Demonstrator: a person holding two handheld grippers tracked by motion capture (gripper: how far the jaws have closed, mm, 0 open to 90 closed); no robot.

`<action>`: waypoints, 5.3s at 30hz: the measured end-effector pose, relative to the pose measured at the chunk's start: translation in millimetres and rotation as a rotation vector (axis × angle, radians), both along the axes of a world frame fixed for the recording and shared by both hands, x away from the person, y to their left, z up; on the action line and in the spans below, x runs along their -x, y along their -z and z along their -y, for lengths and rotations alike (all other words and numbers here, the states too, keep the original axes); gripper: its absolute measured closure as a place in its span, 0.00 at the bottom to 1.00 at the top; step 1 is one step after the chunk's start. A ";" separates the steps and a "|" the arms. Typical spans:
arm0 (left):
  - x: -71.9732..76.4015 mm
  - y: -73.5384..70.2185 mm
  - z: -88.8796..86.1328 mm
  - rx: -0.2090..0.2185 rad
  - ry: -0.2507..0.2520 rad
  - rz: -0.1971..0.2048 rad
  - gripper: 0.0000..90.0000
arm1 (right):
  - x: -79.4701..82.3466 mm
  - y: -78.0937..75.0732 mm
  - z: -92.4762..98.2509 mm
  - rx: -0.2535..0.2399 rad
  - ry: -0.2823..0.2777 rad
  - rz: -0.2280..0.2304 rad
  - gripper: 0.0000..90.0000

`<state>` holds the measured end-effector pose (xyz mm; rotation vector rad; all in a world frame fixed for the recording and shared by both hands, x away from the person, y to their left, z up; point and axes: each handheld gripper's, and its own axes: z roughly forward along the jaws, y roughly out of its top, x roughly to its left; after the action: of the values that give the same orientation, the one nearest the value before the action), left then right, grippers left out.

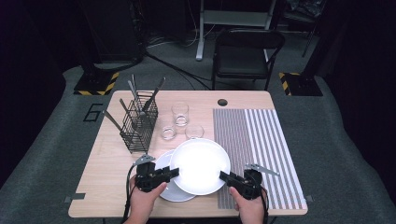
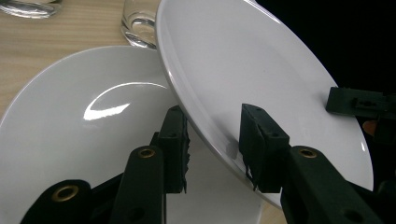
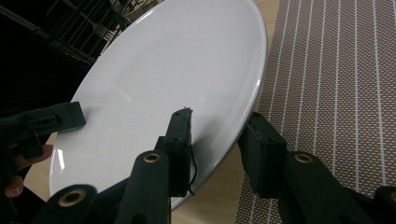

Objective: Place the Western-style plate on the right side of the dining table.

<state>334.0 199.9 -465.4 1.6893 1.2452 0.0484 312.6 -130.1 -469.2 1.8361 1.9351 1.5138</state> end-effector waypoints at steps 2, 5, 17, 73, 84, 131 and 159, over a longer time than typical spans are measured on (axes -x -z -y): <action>-0.9 -0.4 1.4 -0.004 0.004 0.005 0.70 | 0.0 0.0 1.3 0.003 0.003 0.000 0.72; -1.5 -0.7 3.8 0.000 0.007 0.002 0.70 | 0.4 -1.0 3.4 0.002 0.004 0.002 0.72; -5.9 -2.4 15.3 0.006 0.028 0.006 0.70 | 2.4 -3.8 14.4 0.008 0.028 0.011 0.72; -32.6 -2.0 99.7 0.038 0.246 0.005 0.71 | 48.4 -6.0 83.4 0.018 0.282 0.034 0.72; -40.7 -1.5 109.0 0.037 0.237 0.007 0.71 | 41.8 -6.5 89.7 0.032 0.290 0.036 0.72; -86.1 -6.9 139.1 0.050 0.206 0.025 0.71 | -1.8 -18.9 112.5 0.066 0.317 0.064 0.72; -113.0 9.1 156.8 0.044 0.174 0.016 0.71 | -32.7 -6.0 122.9 0.096 0.350 0.062 0.71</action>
<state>447.0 43.0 -474.5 1.7487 1.0762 -0.0698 345.3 -253.0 -463.3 1.9337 1.5282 1.3263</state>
